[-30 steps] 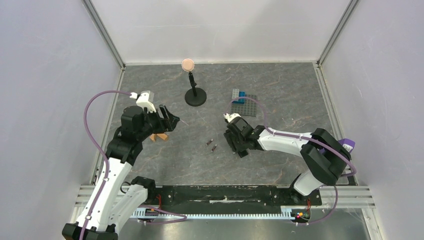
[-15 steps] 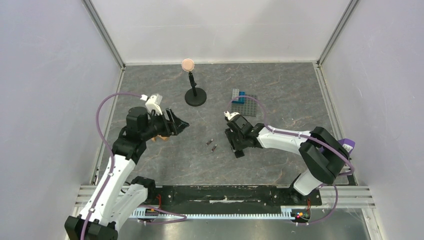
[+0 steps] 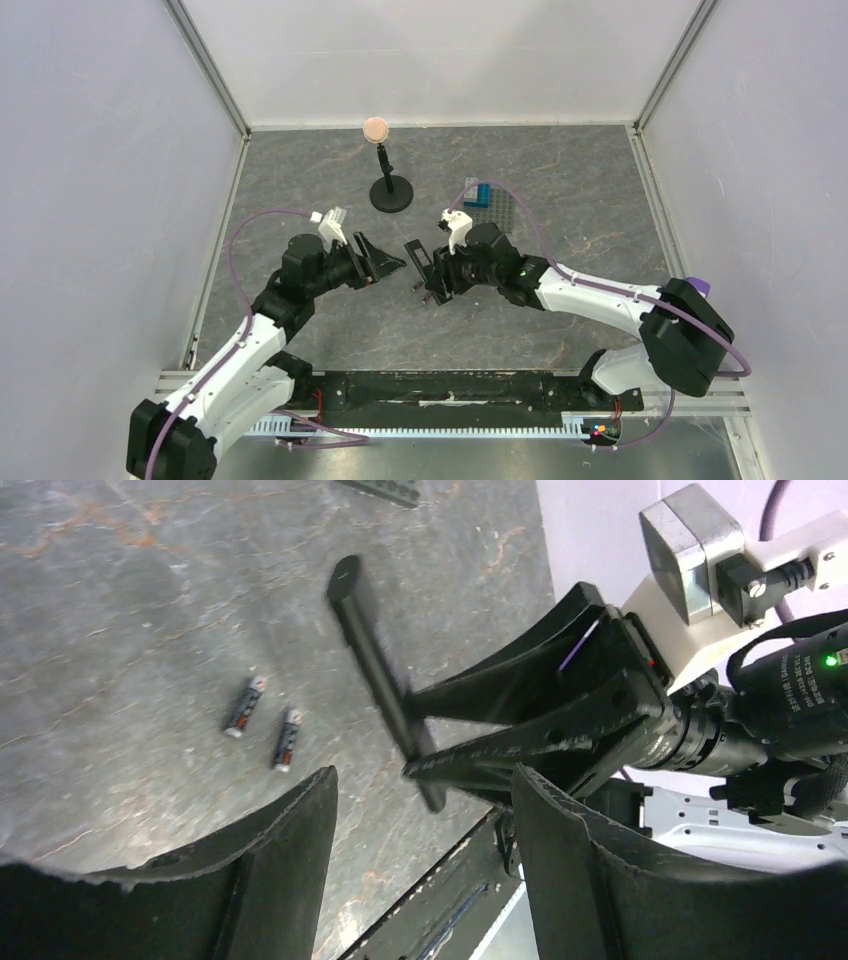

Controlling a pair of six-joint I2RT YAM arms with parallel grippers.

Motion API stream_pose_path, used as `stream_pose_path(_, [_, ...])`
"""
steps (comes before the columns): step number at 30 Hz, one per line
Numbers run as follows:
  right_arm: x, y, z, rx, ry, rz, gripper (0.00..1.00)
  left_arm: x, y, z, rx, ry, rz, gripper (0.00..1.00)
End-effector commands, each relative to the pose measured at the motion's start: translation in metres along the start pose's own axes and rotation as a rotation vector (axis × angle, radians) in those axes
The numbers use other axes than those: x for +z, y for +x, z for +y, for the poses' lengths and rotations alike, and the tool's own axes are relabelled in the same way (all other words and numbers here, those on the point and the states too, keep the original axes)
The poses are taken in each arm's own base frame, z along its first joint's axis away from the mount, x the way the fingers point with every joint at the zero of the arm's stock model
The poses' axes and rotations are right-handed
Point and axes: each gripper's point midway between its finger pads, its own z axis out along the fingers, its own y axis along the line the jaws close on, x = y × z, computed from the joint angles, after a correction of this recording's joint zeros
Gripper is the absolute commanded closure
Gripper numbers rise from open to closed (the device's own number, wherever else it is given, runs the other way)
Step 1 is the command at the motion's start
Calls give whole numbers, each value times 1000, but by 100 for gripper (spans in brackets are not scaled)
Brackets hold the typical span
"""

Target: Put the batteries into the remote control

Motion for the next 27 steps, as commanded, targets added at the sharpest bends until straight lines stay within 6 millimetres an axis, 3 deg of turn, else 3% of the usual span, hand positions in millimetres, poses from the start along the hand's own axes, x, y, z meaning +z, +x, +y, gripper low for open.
stream_pose_path(1, [1,-25,45,-35,-167,-95,60,14,-14,-23,6,36,-83,31])
stream_pose_path(6, [3,-28,68,-12,-253,-96,61,27,-6,9,-16,-114,-83,35])
stream_pose_path(11, [5,-28,76,-22,-271,-90,61,32,-6,8,-37,-111,-89,40])
stream_pose_path(15, [12,-28,75,-18,-264,-81,61,37,-2,15,-82,-127,-90,56])
stream_pose_path(24, [24,-28,73,-21,-246,-71,61,44,10,16,-144,-91,-50,78])
stream_pose_path(27, [25,-30,73,-21,-238,-69,59,44,8,15,-142,-93,-53,92])
